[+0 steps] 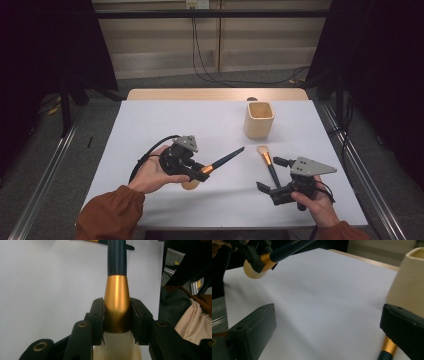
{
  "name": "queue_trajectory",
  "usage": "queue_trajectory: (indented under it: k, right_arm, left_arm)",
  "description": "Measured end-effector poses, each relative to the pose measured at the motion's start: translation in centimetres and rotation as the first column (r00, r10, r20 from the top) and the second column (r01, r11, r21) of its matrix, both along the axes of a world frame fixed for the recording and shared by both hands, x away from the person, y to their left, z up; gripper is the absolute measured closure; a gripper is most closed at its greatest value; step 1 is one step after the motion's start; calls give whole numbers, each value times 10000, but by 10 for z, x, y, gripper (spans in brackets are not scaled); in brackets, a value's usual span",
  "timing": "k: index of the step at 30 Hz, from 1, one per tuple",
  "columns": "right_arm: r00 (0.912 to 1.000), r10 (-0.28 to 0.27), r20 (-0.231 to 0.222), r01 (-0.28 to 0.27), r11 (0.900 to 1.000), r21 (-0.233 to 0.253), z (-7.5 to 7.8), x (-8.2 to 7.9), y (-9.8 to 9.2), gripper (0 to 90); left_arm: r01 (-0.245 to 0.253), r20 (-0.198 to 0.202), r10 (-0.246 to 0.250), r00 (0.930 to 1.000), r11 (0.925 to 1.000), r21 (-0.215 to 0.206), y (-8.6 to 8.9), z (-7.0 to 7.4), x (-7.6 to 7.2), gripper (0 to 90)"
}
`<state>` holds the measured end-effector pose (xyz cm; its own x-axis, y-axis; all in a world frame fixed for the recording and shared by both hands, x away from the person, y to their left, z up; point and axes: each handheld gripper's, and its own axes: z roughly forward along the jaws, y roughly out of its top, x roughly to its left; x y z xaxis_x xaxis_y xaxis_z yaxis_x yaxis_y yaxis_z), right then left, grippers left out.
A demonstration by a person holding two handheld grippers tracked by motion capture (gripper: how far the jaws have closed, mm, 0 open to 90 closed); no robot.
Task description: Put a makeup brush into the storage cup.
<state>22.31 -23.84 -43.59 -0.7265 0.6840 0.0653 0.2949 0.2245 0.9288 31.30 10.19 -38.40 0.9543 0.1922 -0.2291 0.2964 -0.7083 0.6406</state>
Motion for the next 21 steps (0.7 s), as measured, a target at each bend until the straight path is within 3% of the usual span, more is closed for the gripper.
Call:
queue_trajectory:
  k: [1,3,7,8,15,16,21]
  right_arm:
    - [9990,359,-285,-364,9992,-176,-1,3,7,3]
    - [9970,642,-422,-655,9974,-299,-1,5,12,6]
    - [9928,958,-714,-993,9939,-474,2,8,19,8]
    - [9843,1302,-1195,-1392,9878,-702,8,12,23,11]
    - [9698,1818,-1626,-2033,9708,-1271,20,22,34,11]
    - [9631,1948,-1855,-2228,9642,-1441,22,26,37,13]
    - [9456,2217,-2383,-2724,9398,-2065,22,33,44,16]
  left_arm:
    - [14,5,-14,10000,9999,109,0,0,-1,663]
    - [142,4,-143,9999,9995,268,0,0,-1,663]
    - [208,-37,-207,9998,9990,393,-1,1,-2,663]
    - [299,-32,-298,9996,9983,506,-1,2,-2,663]
    - [408,-273,-384,9989,9949,917,-5,3,-2,663]
    - [538,-375,-497,9981,9917,1172,-7,3,-2,663]
    - [797,-538,-718,9960,9832,1639,-11,0,-4,662]
